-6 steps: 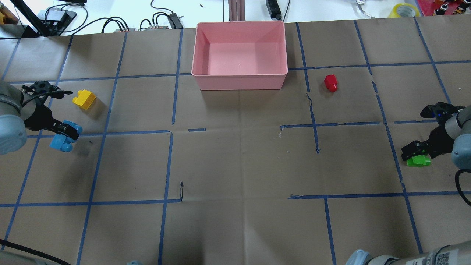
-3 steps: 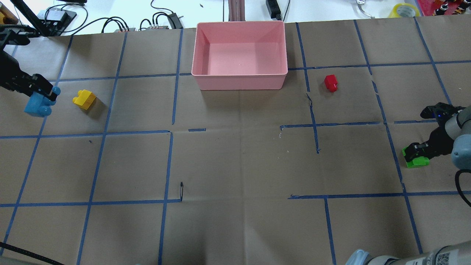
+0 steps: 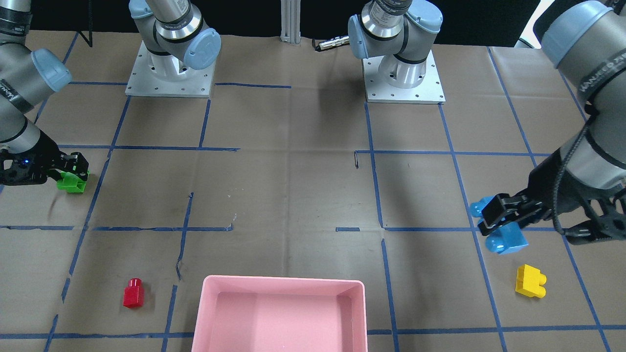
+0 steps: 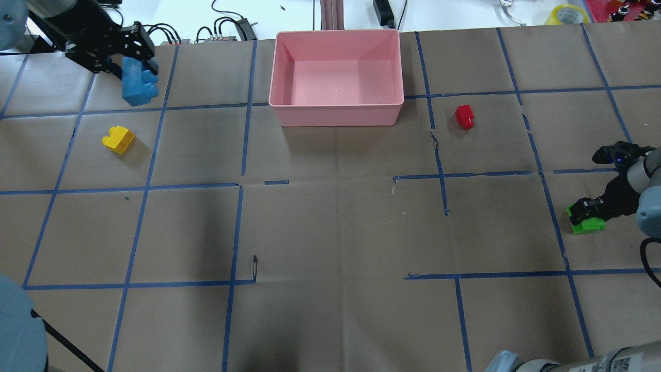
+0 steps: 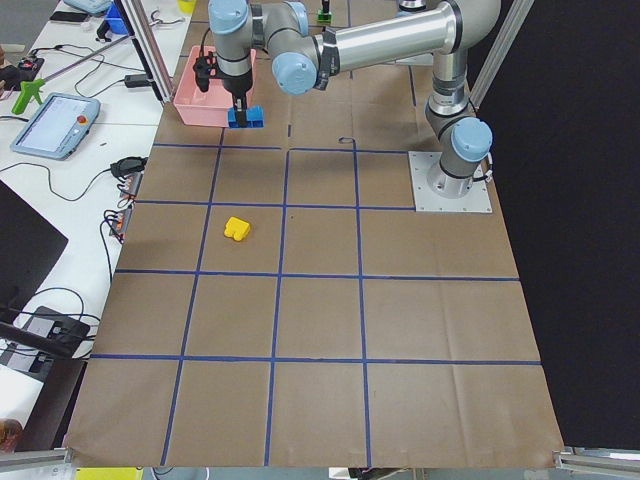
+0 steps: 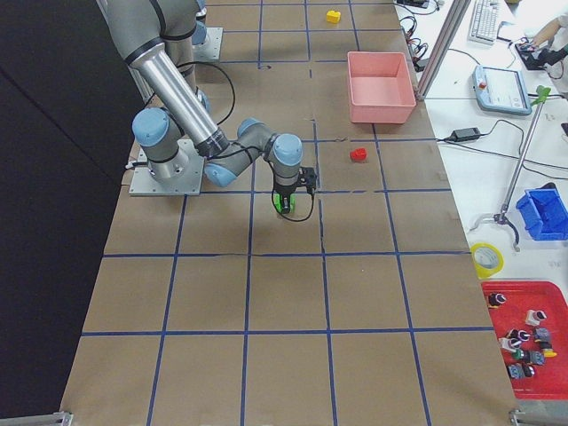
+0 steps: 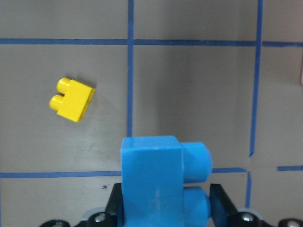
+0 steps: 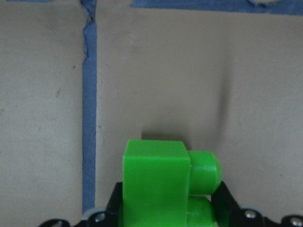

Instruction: Put all blocks into box

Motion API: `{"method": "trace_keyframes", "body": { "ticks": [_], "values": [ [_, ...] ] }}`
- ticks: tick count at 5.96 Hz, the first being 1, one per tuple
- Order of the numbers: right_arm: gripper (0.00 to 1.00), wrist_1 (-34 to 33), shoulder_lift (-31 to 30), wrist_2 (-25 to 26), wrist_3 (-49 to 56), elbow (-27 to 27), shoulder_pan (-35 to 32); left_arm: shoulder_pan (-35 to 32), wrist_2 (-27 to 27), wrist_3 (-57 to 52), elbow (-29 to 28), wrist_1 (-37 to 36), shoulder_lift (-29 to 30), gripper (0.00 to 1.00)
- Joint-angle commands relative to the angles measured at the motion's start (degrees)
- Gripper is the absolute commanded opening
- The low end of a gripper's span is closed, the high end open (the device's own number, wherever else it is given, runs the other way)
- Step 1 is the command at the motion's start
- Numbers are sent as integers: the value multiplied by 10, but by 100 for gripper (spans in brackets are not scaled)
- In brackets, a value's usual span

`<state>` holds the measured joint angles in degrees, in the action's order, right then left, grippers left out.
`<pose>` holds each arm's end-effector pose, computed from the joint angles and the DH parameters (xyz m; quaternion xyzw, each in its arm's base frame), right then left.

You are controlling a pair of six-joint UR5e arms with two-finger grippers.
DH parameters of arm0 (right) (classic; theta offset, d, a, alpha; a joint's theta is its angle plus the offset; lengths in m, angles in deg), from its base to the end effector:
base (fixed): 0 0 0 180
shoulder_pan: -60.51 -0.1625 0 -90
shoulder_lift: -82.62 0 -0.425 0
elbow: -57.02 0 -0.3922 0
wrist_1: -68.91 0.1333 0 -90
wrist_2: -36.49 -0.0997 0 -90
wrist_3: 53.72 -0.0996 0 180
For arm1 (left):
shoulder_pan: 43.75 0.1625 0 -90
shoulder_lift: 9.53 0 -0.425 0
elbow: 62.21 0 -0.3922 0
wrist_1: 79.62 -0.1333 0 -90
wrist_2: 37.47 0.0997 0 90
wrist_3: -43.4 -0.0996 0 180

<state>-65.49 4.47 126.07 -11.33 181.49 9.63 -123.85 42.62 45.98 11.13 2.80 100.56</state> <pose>-0.1827 -0.4371 0.1919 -0.0285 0.9994 0.0103 0.0137 -0.0375 -0.6603 0.4475 0.1051 -0.9901 0.0415 0.0838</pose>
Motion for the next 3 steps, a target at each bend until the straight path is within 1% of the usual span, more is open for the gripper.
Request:
{"method": "trace_keyframes", "body": {
  "ticks": [1, 2, 3],
  "values": [
    [8, 77, -26, 3, 0, -59, -1, -126, -18, 177, -114, -8, 90, 0],
    [8, 112, -36, 2, -2, -96, -5, -161, -14, 199, -177, -8, 149, 0],
    [8, 142, -38, -2, -7, -141, -9, -174, -14, 221, -221, -23, 199, 0]
  ]
}}
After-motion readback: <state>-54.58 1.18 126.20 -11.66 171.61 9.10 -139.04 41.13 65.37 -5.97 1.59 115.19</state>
